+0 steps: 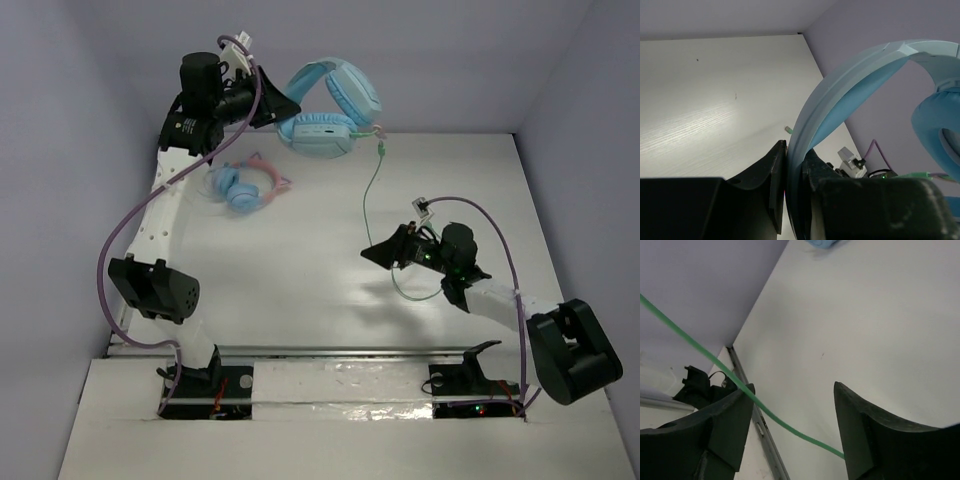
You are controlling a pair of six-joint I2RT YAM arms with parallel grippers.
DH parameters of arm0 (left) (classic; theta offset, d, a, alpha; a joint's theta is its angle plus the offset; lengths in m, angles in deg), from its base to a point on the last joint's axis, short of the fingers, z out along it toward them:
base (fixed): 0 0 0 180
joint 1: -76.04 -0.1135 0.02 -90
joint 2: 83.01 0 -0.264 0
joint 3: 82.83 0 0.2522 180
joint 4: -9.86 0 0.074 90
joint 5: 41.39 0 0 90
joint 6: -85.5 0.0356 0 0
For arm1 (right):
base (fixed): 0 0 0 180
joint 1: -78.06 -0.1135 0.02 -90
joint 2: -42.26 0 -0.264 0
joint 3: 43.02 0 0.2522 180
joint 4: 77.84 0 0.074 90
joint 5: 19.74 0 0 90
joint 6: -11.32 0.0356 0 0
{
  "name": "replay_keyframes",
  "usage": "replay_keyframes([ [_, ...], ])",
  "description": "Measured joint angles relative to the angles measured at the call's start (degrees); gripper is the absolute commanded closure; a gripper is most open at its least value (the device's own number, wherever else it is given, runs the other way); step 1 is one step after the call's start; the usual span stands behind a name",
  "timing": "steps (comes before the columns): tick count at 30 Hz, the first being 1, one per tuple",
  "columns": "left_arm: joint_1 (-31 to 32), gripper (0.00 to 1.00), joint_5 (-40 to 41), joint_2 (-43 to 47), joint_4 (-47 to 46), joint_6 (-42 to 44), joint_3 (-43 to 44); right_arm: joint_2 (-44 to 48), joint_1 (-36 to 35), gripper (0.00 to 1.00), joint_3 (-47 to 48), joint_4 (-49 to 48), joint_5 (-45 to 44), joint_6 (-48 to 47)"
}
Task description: Wrap the headphones
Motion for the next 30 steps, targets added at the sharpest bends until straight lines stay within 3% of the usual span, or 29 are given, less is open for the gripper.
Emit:
replay_keyframes([
  [3, 0.0, 1.00, -0.1, -1.1, 0.5, 0.0, 2.8, -0.3, 0.0, 0.42, 0.0, 1.7, -1.6, -0.8],
  [4, 0.0, 1.00, -0.1, -1.4, 0.5, -0.1, 3.6, -0.3, 0.0, 0.52, 0.0, 1.8, -2.3, -1.1],
  [5, -0.2, 1.00, -0.1, -1.6, 0.4, -0.2, 4.1, -0.4, 0.0, 0.74, 0.0, 2.0, -2.9, -1.3],
  [8, -0.2, 1.00, 0.0, -1.6, -0.7, -0.9, 4.3, -1.7, -0.1, 1.00, 0.0, 2.0, -4.3, -1.0],
  [11, -0.2, 1.00, 0.7, 0.4, -7.7, -3.2, -2.9, -3.5, -1.1, 1.00, 0.1, 2.8, -6.1, -0.2],
  [19, -0.2, 1.00, 4.3, 7.7, -31.6, -19.8, -44.2, -2.4, -4.0, 1.00, 7.7, 14.9, -16.1, -1.0],
  [25, -0.4, 1.00, 9.0, 10.9, -39.0, -26.3, -60.6, -3.7, -4.0, 1.00, 18.7, 23.0, -23.7, -4.1],
  [30, -0.3, 1.00, 7.1, 15.1, -51.0, -35.0, -69.2, -13.7, -4.3, 1.00, 25.6, 21.1, -24.6, -4.1],
])
